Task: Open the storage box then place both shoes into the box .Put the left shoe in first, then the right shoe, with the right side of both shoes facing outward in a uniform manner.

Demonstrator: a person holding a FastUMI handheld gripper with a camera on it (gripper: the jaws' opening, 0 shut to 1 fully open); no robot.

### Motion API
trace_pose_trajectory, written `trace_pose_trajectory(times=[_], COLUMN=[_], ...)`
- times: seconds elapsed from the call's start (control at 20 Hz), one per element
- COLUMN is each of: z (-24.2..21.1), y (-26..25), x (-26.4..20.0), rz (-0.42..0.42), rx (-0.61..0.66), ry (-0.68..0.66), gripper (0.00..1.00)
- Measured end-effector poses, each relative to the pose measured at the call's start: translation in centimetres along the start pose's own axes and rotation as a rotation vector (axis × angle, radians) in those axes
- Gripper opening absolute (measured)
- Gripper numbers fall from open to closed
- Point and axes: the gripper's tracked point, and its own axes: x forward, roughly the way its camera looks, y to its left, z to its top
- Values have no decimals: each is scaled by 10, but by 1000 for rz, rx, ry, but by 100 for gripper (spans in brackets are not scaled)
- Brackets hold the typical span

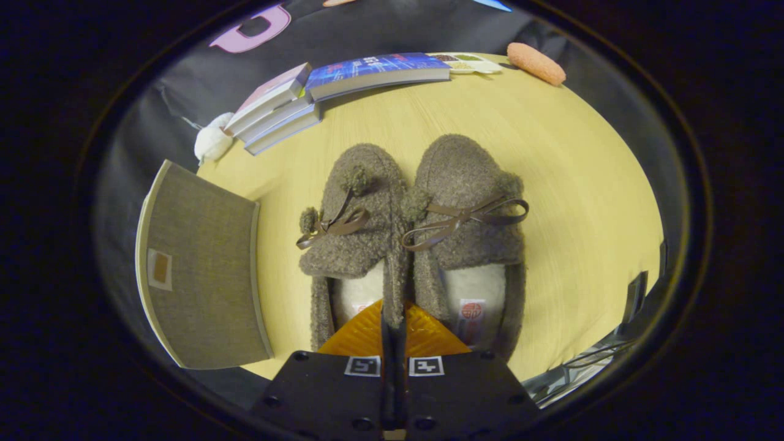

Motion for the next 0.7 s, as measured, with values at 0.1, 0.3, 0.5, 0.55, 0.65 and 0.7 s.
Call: trace_pose_trajectory(times=[0.1,0.3,0.5,0.55,0.65,0.7], z=[2,1,6,9,14,19], y=[5,16,34,39,48,53], x=[-3,-10,-26,-31,-45,-53], rz=[22,72,146,165,198,214], rx=[32,47,88,104,131,139], ry=[2,-6,-26,-29,-39,-48], gripper=[3,3,3,3,3,3])
